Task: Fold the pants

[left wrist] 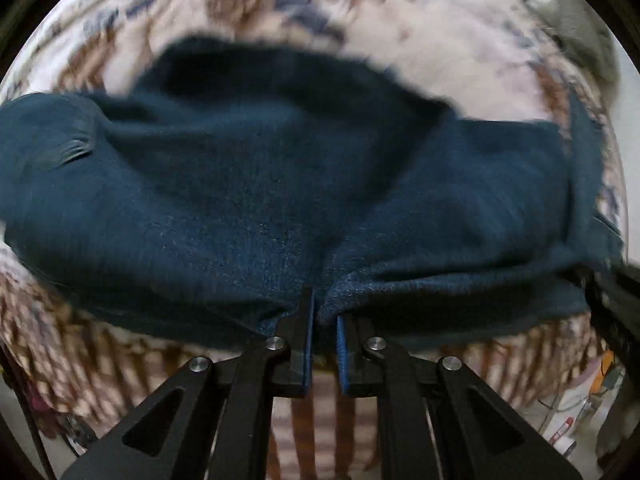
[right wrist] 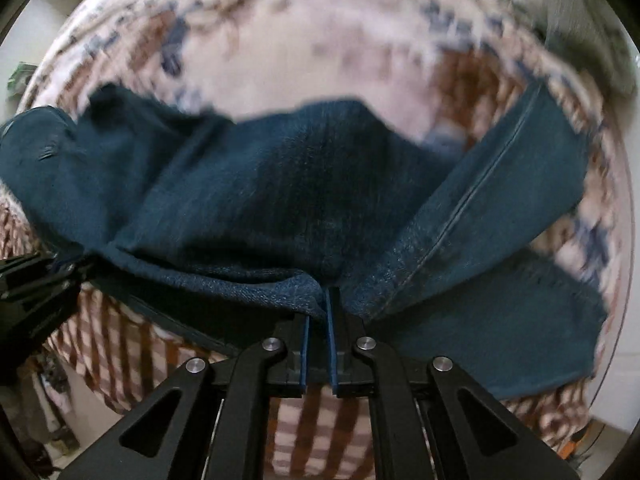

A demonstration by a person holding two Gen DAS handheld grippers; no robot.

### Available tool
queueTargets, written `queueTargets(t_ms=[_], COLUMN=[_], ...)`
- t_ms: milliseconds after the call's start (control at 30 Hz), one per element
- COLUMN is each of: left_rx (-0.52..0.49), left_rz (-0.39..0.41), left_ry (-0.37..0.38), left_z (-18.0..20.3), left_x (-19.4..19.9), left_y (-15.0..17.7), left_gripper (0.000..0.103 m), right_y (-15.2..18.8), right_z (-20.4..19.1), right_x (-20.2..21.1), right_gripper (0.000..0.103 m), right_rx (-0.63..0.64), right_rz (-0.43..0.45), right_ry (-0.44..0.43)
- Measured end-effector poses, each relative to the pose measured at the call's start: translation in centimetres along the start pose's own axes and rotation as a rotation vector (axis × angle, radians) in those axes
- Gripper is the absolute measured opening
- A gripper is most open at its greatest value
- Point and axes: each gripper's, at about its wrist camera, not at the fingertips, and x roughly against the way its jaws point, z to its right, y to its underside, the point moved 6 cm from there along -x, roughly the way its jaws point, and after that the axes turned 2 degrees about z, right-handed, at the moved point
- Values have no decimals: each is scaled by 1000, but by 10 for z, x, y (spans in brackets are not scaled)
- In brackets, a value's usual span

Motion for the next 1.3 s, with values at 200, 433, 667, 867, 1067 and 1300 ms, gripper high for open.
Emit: queueTargets(t_ms=[200, 433, 667, 867, 1067, 1300], left_rx=[97, 126, 175, 193, 167, 225], left_rz=[-25, 45, -110, -178, -61, -49], left_ry=[71, 39, 7, 4, -257, -277], left_z=[-11, -6, 1, -13, -47, -60], left_x=[9, 68, 13, -7, 32, 22], left_y=[7, 21, 7, 32, 43, 13], left_gripper=[13, 17, 89, 95, 95, 95], right_y=[6, 13, 0, -1, -34, -91], right_z=[11, 26, 34, 60, 154, 213], right_x=[-10, 60, 52, 44, 72, -3], right_gripper=[14, 19, 101, 102, 102, 98], right_rx=[-61, -101, -19, -118, -454, -625], right_rz=[-74, -74, -168, -204, -74, -152], right_ry=[-74, -237, -191, -204, -136, -25])
